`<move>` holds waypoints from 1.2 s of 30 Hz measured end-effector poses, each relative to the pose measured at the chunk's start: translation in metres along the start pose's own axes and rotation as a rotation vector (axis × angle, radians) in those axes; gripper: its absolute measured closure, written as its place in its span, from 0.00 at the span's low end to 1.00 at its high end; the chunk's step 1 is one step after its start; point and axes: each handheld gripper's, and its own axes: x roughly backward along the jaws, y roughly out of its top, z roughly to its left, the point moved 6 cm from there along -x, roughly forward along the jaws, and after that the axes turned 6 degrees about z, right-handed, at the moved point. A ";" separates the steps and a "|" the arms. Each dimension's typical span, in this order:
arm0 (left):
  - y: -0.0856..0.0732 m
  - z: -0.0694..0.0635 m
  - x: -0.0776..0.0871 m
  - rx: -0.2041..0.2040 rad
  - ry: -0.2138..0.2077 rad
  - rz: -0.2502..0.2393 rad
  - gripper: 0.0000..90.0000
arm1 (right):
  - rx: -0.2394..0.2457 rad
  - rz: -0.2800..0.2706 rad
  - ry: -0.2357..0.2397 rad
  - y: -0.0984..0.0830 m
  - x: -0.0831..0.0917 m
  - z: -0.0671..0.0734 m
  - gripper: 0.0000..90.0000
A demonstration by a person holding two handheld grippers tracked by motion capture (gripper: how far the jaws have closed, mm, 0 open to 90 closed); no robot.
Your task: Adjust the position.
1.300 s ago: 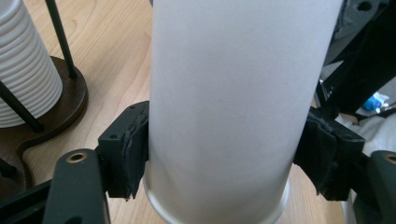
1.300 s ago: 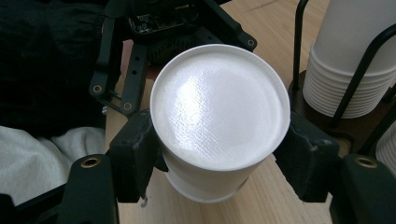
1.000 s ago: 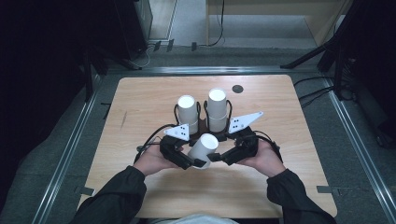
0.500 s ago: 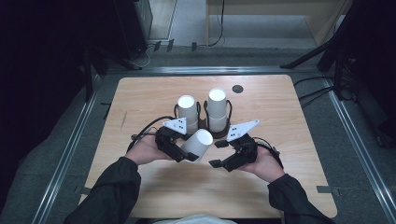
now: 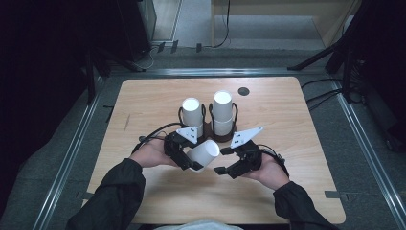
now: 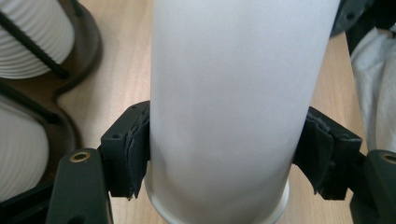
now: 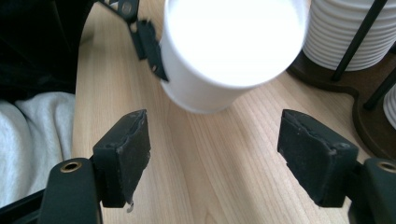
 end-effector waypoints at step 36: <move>0.008 -0.007 -0.003 0.036 -0.015 -0.078 0.10 | 0.055 -0.044 0.052 0.020 0.001 0.003 0.37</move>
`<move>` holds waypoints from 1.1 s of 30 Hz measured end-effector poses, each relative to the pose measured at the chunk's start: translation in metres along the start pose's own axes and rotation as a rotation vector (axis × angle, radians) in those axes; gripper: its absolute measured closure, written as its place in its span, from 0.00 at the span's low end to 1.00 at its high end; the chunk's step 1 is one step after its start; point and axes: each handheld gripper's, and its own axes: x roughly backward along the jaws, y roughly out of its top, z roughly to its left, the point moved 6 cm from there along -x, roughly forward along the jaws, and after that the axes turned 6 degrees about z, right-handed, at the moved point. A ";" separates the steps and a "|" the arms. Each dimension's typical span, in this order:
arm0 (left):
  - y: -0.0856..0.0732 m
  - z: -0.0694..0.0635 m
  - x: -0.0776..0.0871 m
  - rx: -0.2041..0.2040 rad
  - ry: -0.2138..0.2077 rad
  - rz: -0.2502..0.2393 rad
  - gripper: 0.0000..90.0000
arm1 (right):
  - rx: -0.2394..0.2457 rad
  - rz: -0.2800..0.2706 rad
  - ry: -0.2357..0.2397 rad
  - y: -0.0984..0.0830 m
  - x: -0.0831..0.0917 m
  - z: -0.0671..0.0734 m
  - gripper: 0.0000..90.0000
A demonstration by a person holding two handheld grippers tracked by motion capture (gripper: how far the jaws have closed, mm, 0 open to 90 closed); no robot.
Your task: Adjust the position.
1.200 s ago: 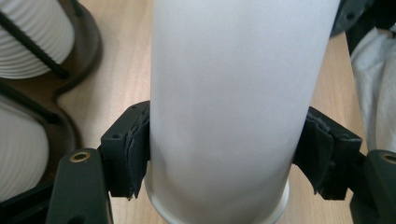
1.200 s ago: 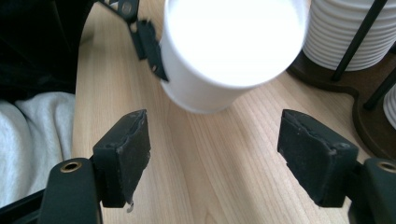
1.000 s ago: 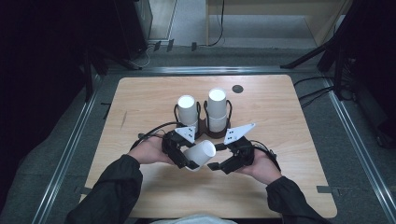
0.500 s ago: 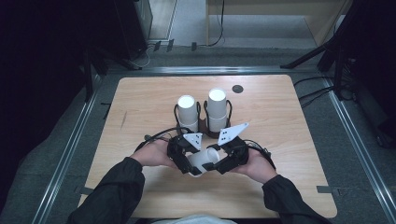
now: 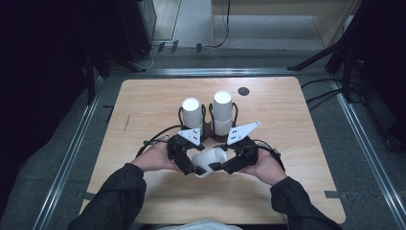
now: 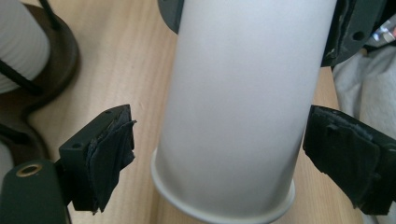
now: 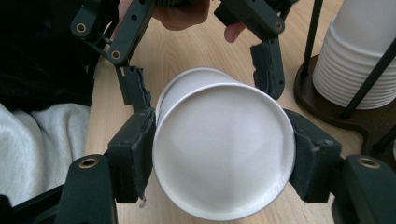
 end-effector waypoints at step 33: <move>0.001 -0.011 0.023 0.036 0.022 -0.272 0.15 | 0.013 -0.186 0.053 0.029 0.028 0.006 0.37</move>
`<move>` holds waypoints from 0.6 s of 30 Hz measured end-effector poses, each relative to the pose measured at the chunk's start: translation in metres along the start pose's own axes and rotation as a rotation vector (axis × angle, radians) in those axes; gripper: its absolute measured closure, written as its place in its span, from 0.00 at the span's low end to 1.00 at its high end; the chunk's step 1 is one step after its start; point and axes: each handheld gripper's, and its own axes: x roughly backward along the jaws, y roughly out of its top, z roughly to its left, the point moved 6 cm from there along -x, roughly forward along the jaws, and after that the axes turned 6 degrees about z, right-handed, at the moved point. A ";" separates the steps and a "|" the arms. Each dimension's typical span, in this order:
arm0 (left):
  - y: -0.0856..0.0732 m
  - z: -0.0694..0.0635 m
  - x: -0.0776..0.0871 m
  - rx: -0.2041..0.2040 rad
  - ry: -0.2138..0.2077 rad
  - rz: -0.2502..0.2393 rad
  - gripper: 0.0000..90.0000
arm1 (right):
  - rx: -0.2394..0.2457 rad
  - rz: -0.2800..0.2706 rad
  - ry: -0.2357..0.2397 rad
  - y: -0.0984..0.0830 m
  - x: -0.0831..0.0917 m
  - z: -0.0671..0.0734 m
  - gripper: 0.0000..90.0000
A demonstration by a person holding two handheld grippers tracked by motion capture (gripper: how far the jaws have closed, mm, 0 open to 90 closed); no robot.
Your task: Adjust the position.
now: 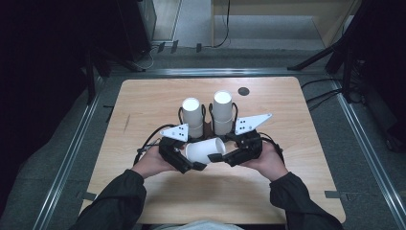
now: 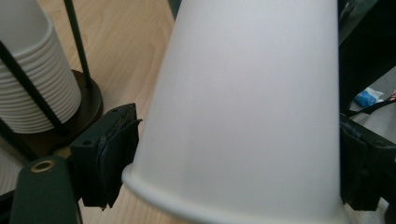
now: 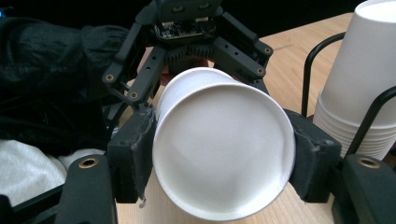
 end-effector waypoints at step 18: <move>-0.001 0.001 0.009 -0.006 -0.005 -0.013 0.24 | -0.012 -0.017 -0.001 0.001 0.004 -0.001 0.38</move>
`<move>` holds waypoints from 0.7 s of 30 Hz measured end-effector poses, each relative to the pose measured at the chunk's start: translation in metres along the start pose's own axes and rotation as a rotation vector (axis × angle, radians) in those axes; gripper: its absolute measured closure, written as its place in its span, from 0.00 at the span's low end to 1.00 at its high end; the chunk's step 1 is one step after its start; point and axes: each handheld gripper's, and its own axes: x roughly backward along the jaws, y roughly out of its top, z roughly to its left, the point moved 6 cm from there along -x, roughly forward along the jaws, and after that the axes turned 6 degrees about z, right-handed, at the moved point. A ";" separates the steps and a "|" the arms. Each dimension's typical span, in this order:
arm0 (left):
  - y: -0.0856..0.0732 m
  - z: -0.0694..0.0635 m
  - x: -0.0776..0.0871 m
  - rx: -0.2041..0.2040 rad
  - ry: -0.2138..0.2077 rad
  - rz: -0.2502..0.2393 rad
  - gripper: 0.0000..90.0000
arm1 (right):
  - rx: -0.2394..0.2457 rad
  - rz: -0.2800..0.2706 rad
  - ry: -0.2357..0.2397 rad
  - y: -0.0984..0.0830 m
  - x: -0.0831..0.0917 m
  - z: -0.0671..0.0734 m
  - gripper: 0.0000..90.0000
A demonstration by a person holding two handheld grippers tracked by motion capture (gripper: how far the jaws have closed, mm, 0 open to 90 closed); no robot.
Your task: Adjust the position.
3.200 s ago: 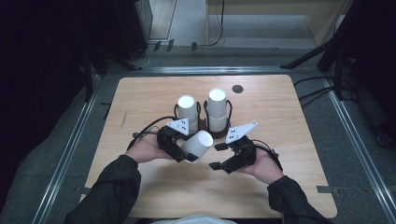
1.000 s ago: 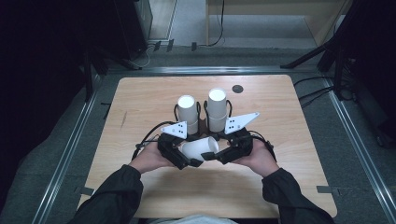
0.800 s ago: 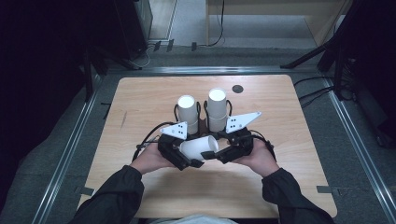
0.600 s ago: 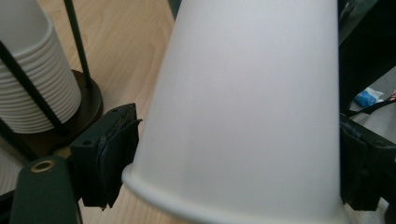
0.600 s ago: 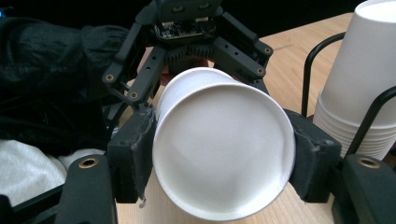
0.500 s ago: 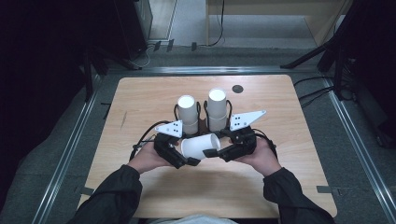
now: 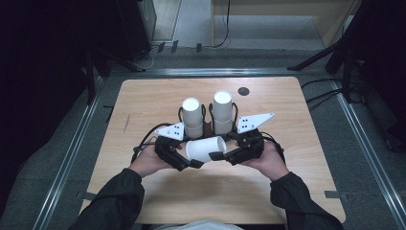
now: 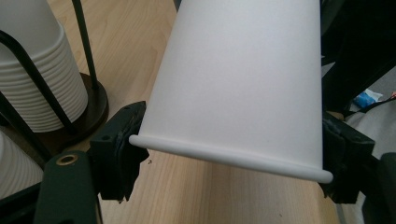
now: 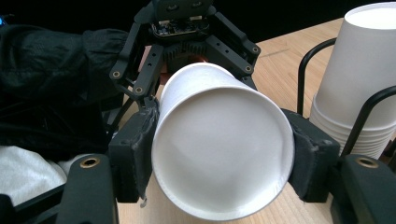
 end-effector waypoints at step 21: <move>-0.002 0.013 0.017 -0.009 0.022 0.129 0.24 | 0.023 0.142 -0.041 -0.023 -0.008 -0.005 0.26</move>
